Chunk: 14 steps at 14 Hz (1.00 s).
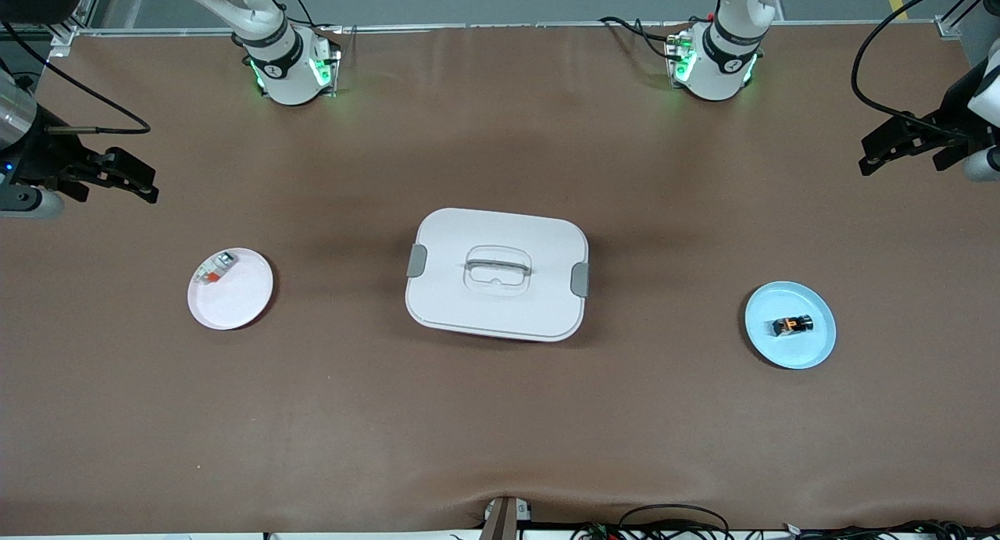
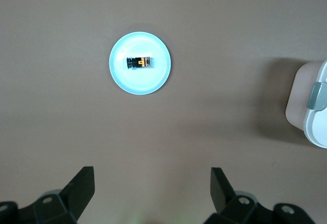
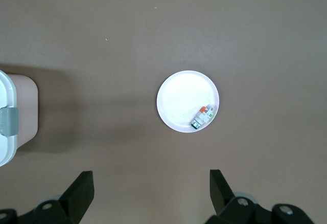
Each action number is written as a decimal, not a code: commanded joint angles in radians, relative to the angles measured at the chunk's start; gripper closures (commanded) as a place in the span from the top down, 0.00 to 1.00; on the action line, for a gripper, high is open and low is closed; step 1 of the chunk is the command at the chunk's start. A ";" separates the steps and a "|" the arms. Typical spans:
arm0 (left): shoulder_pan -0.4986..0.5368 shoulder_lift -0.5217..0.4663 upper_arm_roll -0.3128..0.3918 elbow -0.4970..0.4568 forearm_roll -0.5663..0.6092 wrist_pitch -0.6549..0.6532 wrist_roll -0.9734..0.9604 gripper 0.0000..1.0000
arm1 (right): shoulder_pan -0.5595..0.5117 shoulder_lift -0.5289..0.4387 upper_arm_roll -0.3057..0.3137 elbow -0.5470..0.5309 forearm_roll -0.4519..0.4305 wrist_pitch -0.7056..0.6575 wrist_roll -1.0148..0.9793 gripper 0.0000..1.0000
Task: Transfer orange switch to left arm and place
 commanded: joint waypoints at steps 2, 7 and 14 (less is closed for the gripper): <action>-0.004 -0.021 0.004 -0.018 -0.018 -0.001 0.023 1.00 | 0.005 0.008 0.010 0.029 -0.007 -0.015 -0.004 1.00; -0.009 -0.020 0.003 -0.011 -0.019 -0.031 0.054 1.00 | 0.005 0.008 0.010 0.030 -0.004 -0.015 -0.004 1.00; -0.009 -0.015 -0.011 0.006 -0.018 -0.032 0.054 1.00 | -0.001 0.008 0.007 0.042 -0.014 -0.016 -0.004 1.00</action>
